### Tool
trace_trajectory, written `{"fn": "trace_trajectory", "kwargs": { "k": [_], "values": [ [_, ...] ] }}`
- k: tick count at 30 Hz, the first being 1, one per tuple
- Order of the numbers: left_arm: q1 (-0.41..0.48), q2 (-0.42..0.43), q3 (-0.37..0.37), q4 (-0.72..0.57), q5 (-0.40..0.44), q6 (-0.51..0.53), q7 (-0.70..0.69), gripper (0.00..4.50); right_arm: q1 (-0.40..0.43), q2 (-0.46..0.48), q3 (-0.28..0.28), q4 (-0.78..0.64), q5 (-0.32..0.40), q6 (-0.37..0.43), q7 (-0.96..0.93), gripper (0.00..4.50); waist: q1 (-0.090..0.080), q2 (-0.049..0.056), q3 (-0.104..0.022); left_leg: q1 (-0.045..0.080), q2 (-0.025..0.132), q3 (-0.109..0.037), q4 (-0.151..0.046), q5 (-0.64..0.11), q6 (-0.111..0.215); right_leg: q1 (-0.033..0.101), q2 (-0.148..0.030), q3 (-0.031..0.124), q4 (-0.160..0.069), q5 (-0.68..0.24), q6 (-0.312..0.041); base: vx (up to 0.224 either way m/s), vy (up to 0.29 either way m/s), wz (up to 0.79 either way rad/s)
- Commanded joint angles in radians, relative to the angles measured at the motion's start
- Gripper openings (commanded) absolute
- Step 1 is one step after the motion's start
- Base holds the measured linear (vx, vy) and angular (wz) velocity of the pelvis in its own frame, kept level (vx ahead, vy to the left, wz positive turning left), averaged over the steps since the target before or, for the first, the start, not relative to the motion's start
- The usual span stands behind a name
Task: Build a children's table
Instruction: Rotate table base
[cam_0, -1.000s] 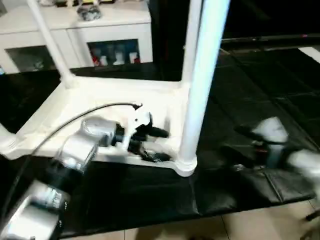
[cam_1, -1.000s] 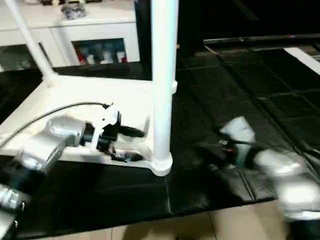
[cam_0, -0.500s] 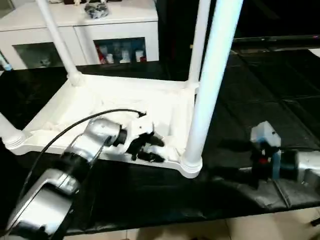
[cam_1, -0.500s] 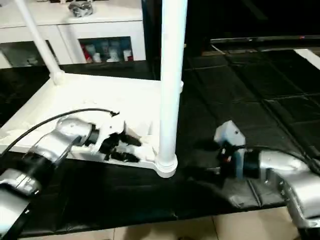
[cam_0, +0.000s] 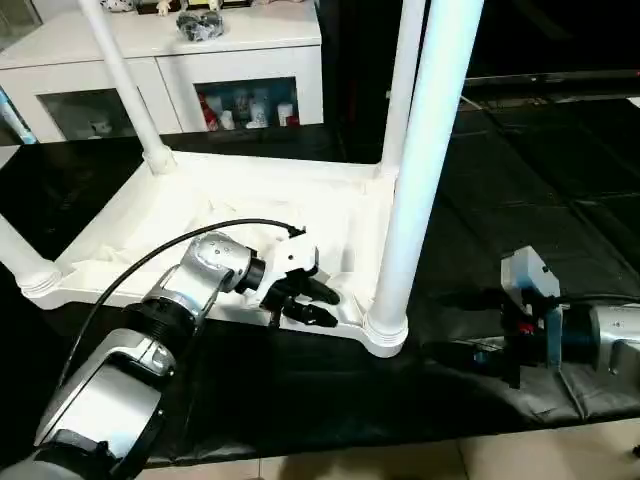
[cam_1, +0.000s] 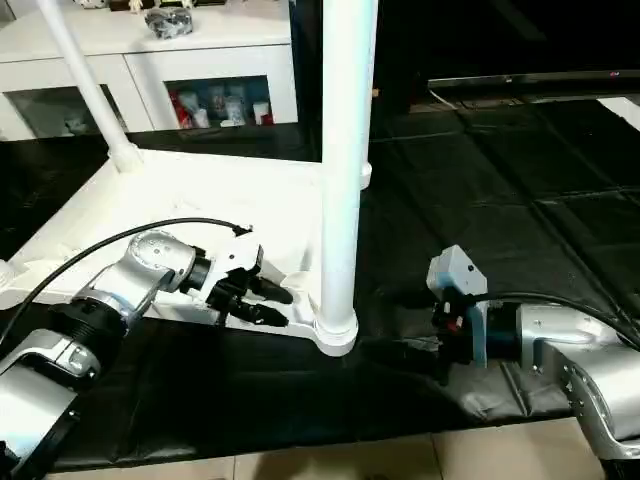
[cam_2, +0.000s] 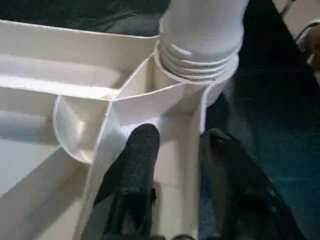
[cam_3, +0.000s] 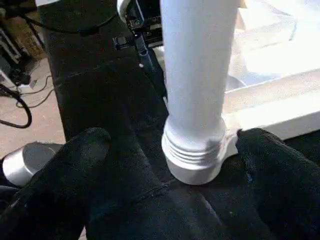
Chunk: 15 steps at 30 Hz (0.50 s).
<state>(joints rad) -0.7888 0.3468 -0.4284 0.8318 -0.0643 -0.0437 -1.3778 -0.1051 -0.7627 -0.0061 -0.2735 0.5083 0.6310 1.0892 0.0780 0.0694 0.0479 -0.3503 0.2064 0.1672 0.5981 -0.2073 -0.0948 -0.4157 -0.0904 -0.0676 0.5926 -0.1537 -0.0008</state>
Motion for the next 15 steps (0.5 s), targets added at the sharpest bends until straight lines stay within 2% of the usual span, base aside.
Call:
{"fn": "trace_trajectory", "kwargs": {
  "k": [1,6,8,10,11,13,15],
  "values": [
    [-0.007,0.010,0.003,0.015,0.009,0.007,-0.024,1.35,0.008,-0.015,0.008,-0.024,0.010,0.000,0.008,4.50,0.008,-0.019,-0.064,-0.010,0.004,0.006,-0.066,-0.163,0.066,0.070,-0.037,0.029,-0.082,-0.359,-0.181,0.000,0.000,0.00],
    [0.005,0.013,0.002,0.032,0.038,-0.031,-0.001,1.00,0.008,-0.007,0.025,-0.018,0.004,-0.009,0.008,4.50,0.014,-0.017,-0.065,-0.008,0.005,0.005,-0.066,-0.168,0.063,0.067,-0.037,0.028,-0.084,-0.372,-0.170,0.000,0.000,0.00],
    [0.009,0.015,-0.001,0.039,0.053,-0.046,0.009,0.80,0.010,-0.001,0.030,-0.017,-0.001,-0.012,0.007,4.50,0.015,-0.023,-0.066,-0.010,0.004,0.005,-0.066,-0.162,0.063,0.069,-0.036,0.028,-0.082,-0.362,-0.166,0.000,0.000,0.00],
    [0.010,0.015,-0.001,0.040,0.057,-0.050,0.012,0.75,0.011,-0.001,0.031,-0.018,-0.003,-0.014,0.007,4.50,0.015,-0.019,-0.067,-0.011,0.004,0.004,-0.066,-0.154,0.064,0.069,-0.037,0.029,-0.080,-0.350,-0.167,0.000,0.000,0.00],
    [0.009,0.009,-0.002,0.054,0.073,-0.075,0.039,0.67,0.013,0.003,0.035,-0.014,-0.006,-0.021,0.009,4.50,0.017,-0.024,-0.066,-0.011,0.005,0.005,-0.066,-0.155,0.065,0.068,-0.038,0.029,-0.080,-0.355,-0.167,0.000,0.000,0.00],
    [0.006,0.003,-0.005,0.067,0.087,-0.098,0.062,0.45,0.011,0.008,0.046,-0.002,-0.013,-0.032,0.008,4.50,0.016,-0.018,-0.065,-0.011,0.004,0.005,-0.066,-0.164,0.064,0.067,-0.038,0.027,-0.083,-0.370,-0.161,0.000,0.000,0.00],
    [0.007,-0.001,-0.006,0.068,0.090,-0.101,0.060,0.33,0.006,0.011,0.053,0.006,-0.019,-0.039,0.006,4.50,0.016,-0.020,-0.063,-0.010,0.003,0.005,-0.068,-0.176,0.059,0.066,-0.038,0.027,-0.088,-0.407,-0.148,0.000,0.000,0.00]
  ]
}}
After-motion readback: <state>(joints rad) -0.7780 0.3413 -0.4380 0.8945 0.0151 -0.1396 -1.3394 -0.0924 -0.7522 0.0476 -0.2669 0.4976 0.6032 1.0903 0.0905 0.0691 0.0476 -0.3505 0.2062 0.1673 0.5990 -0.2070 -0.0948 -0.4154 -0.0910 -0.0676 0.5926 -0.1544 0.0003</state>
